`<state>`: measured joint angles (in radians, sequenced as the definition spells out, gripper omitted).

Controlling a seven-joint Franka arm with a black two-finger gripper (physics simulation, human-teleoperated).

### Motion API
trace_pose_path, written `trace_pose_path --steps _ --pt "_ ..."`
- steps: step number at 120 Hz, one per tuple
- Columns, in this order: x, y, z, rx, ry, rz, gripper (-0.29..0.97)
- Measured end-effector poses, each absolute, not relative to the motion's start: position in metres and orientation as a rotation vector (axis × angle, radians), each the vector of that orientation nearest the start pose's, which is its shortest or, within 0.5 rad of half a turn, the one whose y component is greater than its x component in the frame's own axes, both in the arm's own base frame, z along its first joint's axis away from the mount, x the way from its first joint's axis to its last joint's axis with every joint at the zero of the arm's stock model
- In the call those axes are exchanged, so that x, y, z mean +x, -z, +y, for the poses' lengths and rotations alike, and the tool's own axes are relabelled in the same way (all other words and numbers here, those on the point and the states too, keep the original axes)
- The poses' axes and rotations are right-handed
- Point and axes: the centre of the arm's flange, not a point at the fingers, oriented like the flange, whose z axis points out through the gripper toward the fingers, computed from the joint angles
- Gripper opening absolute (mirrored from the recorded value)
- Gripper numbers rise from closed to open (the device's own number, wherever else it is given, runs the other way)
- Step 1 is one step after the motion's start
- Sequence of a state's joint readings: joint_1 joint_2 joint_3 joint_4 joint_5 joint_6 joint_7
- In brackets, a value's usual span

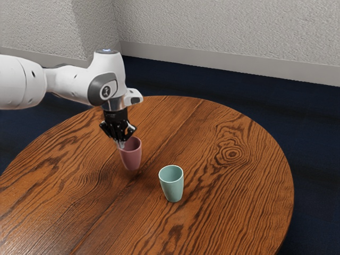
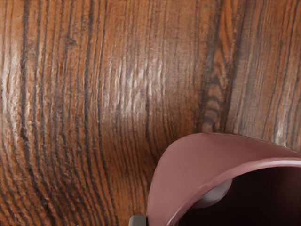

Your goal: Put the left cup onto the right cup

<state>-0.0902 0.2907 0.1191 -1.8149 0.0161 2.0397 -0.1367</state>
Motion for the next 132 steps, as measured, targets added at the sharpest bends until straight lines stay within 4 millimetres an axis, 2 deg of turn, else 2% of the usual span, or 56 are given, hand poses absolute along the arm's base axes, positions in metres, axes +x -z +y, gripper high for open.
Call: trace_pose_path --steps 67,132 --pt "0.607 -0.426 -0.013 -3.094 -0.064 -0.159 -0.11" --pt "0.592 -0.454 -0.048 -3.094 -0.029 -0.046 -0.11"
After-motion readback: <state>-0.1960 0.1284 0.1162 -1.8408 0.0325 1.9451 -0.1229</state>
